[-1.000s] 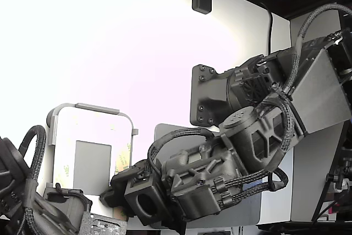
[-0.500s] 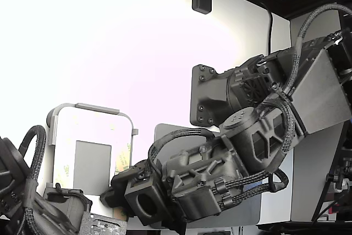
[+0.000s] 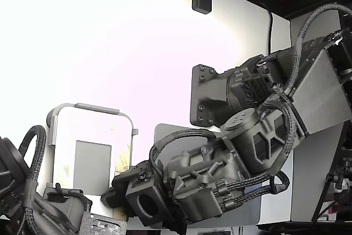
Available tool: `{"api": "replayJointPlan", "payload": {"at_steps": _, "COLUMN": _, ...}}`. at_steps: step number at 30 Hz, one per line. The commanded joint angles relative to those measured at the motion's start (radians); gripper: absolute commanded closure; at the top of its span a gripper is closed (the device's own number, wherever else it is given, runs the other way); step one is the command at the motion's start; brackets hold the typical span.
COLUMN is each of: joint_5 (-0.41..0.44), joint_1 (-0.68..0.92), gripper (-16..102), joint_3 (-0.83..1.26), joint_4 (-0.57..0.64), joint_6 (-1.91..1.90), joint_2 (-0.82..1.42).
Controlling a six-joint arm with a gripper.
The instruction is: Peel off protective film from adhesive tape.
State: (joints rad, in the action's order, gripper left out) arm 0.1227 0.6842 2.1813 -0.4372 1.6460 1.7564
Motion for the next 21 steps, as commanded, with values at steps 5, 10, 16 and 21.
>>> {"api": "replayJointPlan", "payload": {"at_steps": 5, "joint_5": -0.014, "joint_1": 0.002, "gripper": 96, "joint_3": -0.018, "joint_4": 0.003, "joint_6": -0.003, "joint_2": 0.028}}
{"api": "replayJointPlan", "payload": {"at_steps": 10, "joint_5": -0.017, "joint_1": 0.006, "gripper": 96, "joint_3": -0.014, "joint_4": 0.005, "joint_6": -0.003, "joint_2": 0.034}}
{"api": "replayJointPlan", "payload": {"at_steps": 16, "joint_5": -0.028, "joint_1": 0.008, "gripper": 96, "joint_3": -0.014, "joint_4": 0.006, "joint_6": -0.002, "joint_2": 0.034}}
{"api": "replayJointPlan", "payload": {"at_steps": 21, "joint_5": -0.032, "joint_1": 0.008, "gripper": 96, "joint_3": -0.015, "joint_4": 0.011, "joint_6": 0.003, "joint_2": 0.032}}
